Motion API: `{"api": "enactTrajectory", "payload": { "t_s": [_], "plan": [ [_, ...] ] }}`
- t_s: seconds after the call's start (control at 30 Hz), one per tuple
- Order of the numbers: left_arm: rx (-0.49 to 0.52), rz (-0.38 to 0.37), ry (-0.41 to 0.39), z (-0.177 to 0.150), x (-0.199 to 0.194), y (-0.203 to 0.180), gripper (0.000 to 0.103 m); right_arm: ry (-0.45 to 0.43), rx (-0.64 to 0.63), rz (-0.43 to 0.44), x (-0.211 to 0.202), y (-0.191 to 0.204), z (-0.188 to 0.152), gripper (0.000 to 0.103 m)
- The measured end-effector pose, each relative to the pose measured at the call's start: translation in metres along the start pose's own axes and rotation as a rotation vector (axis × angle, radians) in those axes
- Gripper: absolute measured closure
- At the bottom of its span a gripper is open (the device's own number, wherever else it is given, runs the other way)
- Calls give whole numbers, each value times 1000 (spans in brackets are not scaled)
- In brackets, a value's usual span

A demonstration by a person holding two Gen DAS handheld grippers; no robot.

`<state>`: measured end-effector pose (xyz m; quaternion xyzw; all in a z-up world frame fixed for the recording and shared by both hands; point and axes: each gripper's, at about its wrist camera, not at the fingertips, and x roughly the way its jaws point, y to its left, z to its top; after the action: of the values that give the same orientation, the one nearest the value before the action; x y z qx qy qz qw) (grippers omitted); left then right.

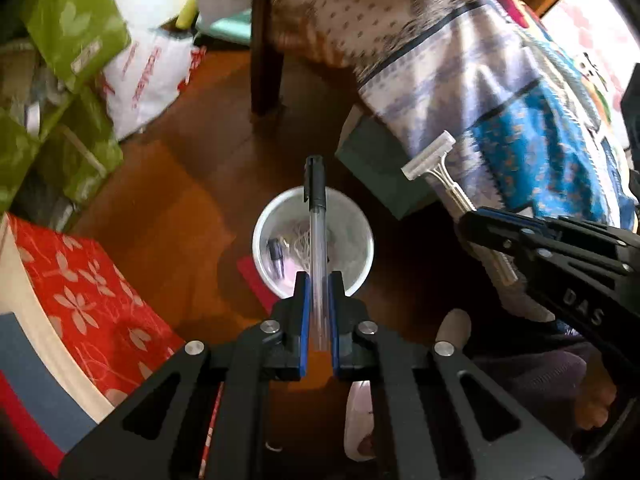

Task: Collect trash
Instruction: 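Open the left tool to drop the pen into the bin while the right tool drops the razor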

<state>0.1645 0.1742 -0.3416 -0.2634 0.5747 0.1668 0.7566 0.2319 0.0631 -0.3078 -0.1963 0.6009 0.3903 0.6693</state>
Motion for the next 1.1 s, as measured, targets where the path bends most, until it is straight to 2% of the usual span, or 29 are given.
{"api": "enactTrajectory", "payload": {
  "t_s": [0.3,0.47,0.67,0.87,1.0,1.1],
  "plan": [
    [-87,-15,83,6,43,17,96,83,-32,25,46,6,20,94],
    [-96,-3,106,17,57,16,96,140,18,100,55,-8,26,92],
    [-96,7,110,29,67,12,96,122,-16,45,50,-8,29,89],
    [-89,2,104,34,66,8,96,123,0,57,41,-19,24,88],
    [-83,-4,91,32,54,3,96,105,1,43,32,-22,19,88],
    [-70,12,52,30,34,-2,96,74,16,54,15,-25,14,88]
  ]
}}
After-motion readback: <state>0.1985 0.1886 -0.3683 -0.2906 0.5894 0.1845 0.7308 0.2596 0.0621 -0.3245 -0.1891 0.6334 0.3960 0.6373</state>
